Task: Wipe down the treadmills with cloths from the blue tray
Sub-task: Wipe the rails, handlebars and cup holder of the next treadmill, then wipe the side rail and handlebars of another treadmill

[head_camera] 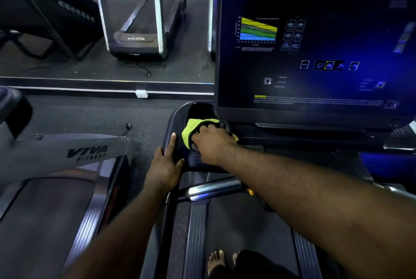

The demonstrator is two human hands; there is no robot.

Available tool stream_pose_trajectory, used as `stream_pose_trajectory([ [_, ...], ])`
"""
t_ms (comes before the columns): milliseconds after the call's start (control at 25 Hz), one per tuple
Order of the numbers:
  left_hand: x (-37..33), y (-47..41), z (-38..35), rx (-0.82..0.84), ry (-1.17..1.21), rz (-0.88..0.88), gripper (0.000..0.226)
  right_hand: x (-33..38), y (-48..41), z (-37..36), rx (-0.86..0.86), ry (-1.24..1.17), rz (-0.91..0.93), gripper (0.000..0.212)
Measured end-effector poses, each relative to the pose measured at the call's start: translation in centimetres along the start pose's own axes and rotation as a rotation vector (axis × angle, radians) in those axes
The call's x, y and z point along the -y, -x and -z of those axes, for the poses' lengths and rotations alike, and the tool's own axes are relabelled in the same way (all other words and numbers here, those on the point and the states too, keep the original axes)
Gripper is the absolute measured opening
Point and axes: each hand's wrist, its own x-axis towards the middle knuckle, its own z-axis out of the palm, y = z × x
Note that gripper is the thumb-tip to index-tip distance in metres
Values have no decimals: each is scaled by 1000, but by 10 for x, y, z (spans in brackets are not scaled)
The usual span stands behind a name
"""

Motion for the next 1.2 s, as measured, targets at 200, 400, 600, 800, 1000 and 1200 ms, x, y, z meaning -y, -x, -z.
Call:
stream_pose_trajectory([
  [200,11,41,-10,-23,-112,-26,78,-3,21,-7,-34,15,18,39],
  [400,16,111,-33,-109,-434,-101,64,-17,53,-17,-123,52,127,33],
  [600,5,155,-29,110,-535,-89,81,-43,89,-26,-49,-51,120,29],
  [800,-44,209,8,38,24,133,55,-44,115,-14,-66,-197,248,30],
  [1000,-68,318,12,-402,556,429,66,21,185,-35,-104,-1027,353,58],
  [1200,-69,481,50,-673,1054,481,72,137,283,10,617,-1500,769,59],
])
